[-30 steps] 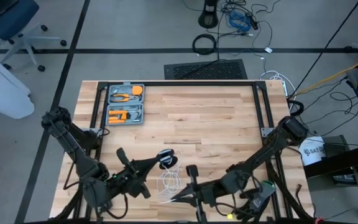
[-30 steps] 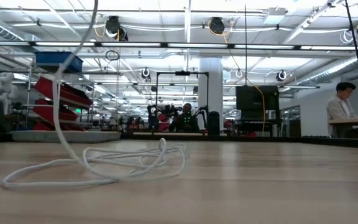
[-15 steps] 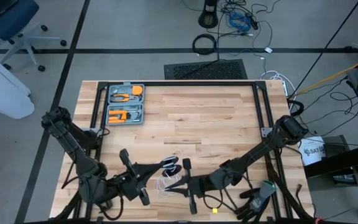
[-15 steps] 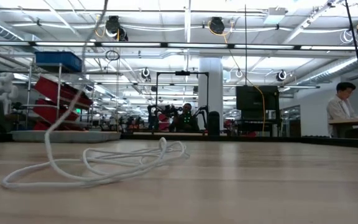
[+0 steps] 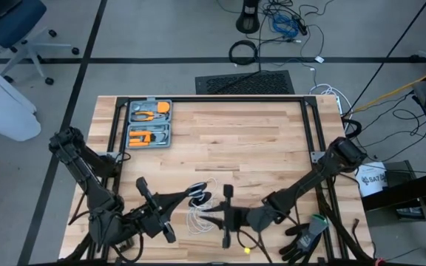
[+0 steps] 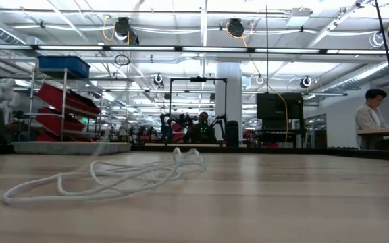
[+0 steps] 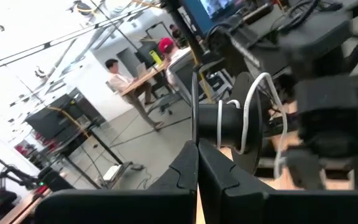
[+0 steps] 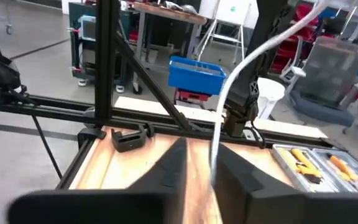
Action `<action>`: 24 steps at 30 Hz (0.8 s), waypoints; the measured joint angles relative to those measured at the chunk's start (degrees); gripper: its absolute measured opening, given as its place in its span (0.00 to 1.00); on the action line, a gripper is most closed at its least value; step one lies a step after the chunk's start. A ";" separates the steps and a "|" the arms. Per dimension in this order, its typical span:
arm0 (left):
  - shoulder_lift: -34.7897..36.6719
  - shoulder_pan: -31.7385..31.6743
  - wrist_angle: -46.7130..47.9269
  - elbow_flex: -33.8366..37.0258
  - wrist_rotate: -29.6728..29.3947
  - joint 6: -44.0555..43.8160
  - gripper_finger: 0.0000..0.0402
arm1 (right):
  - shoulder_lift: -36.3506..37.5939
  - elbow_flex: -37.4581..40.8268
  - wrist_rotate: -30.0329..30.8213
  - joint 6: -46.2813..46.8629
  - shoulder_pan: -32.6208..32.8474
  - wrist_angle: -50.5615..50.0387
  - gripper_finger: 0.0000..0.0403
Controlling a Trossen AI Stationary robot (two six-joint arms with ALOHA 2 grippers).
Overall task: Coil cords
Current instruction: Uncoil the white wire from the spool
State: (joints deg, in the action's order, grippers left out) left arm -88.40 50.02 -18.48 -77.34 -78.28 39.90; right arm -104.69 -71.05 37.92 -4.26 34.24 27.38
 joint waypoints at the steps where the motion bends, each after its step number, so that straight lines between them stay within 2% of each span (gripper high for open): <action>1: 0.00 0.00 0.08 0.00 -0.02 0.00 0.00 | 0.35 0.00 1.38 -0.75 0.76 0.06 0.19; 7: 0.00 0.00 0.13 0.00 -0.20 0.00 0.00 | 3.24 0.00 11.55 -4.59 5.76 0.33 0.37; 12: 0.00 -0.02 0.11 -0.02 -0.19 -0.02 0.00 | 3.99 0.00 17.68 -9.40 8.74 5.48 0.42; 19: 0.00 -0.17 0.05 -0.02 -0.14 -0.04 0.00 | 3.99 0.00 14.22 -19.47 8.53 15.76 0.38; 24: 0.00 -0.17 0.07 -0.02 0.12 -0.07 0.00 | 4.05 -0.02 12.17 -20.67 7.26 16.58 0.34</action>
State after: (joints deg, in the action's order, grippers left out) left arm -88.40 49.84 -18.41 -77.36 -78.15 39.83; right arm -100.64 -71.07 50.10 -24.93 41.50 43.96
